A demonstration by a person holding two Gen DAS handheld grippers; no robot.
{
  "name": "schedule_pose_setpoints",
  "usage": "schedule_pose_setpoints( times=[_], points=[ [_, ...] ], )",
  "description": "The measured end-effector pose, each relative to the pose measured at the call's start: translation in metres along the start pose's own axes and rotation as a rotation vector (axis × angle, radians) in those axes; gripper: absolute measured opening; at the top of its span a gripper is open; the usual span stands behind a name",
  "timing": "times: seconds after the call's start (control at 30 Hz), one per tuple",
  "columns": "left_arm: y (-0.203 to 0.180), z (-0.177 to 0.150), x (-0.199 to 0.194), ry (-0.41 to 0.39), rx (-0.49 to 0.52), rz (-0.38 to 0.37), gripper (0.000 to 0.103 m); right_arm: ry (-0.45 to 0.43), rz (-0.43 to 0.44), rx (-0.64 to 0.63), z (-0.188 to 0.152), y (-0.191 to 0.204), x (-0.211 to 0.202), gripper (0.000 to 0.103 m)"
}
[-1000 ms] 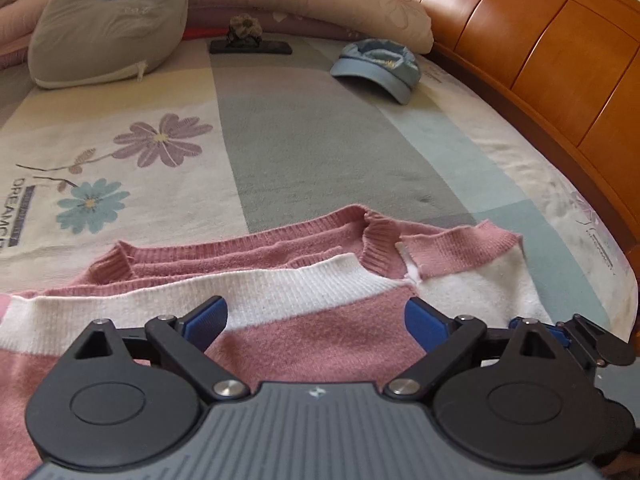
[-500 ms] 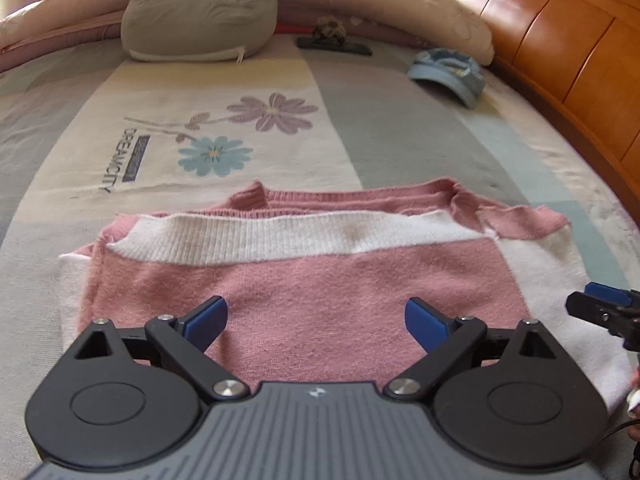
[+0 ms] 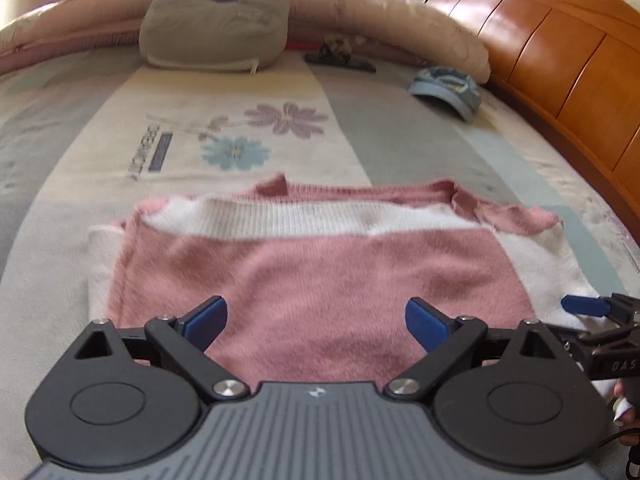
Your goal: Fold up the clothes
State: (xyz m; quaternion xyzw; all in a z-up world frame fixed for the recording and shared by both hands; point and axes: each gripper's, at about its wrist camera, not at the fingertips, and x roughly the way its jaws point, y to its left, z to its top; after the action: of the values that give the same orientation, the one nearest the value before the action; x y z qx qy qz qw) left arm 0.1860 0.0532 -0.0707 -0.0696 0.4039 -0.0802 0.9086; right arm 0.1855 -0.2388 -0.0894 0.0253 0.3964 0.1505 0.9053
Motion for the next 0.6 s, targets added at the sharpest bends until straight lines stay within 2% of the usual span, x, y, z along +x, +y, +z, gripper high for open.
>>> schedule_pose_setpoints(
  times=[0.13, 0.2, 0.3, 0.43, 0.6],
  points=[
    [0.032, 0.007, 0.01, 0.017, -0.125, 0.033, 0.095, -0.009, -0.002, -0.001, -0.001, 0.0, 0.0, 0.103],
    [0.038, 0.015, 0.005, -0.003, -0.151, 0.031, 0.095, -0.013, 0.002, -0.002, -0.002, -0.001, 0.0, 0.103],
    [0.036, 0.028, 0.003, -0.03, -0.114, 0.024, 0.096, -0.021, -0.002, -0.015, -0.003, 0.0, 0.002, 0.103],
    [0.037, 0.033, 0.028, 0.034, -0.096, 0.068, 0.096, -0.023, -0.02, -0.042, -0.003, 0.004, 0.004, 0.103],
    [0.026, 0.032, 0.024, 0.037, -0.047, 0.077, 0.096, -0.026, -0.011, -0.048, -0.004, 0.003, 0.003, 0.103]
  ],
)
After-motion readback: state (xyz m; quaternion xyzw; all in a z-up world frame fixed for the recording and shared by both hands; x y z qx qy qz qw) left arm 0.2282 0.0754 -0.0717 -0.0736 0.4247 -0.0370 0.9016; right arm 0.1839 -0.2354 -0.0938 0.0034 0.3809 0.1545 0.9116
